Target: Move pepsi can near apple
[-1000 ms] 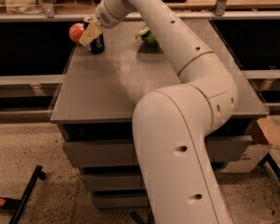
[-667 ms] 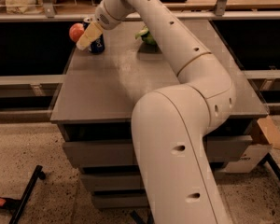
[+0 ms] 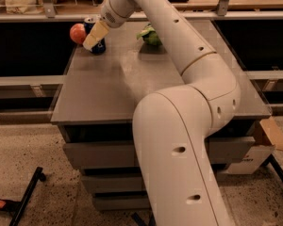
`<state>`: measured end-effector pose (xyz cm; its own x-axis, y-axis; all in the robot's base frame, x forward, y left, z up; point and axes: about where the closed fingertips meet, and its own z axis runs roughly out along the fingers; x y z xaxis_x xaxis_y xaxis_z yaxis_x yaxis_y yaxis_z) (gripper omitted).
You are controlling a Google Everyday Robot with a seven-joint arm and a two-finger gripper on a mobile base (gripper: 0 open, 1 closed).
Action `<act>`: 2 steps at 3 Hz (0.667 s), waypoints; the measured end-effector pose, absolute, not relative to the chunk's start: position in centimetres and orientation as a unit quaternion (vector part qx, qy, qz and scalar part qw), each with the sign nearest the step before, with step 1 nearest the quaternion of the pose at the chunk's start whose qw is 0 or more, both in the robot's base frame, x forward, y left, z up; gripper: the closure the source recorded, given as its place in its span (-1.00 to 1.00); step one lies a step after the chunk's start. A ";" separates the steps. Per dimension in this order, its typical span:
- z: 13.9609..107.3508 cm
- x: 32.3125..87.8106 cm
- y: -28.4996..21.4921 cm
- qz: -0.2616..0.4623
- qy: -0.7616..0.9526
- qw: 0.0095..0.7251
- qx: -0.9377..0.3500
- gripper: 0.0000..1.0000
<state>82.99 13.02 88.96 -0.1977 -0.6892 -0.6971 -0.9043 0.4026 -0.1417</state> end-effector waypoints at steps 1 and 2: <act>90.2 83.4 10.8 0.133 0.760 0.363 -0.522 -1.00; 92.2 83.0 7.2 0.110 0.769 0.355 -0.520 -1.00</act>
Offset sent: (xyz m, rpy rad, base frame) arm 0.0121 -0.0749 0.0570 -0.0424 -0.1008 -0.0539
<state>83.01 7.16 92.23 -0.2070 -0.7212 -0.6611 -0.8778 0.4353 -0.2000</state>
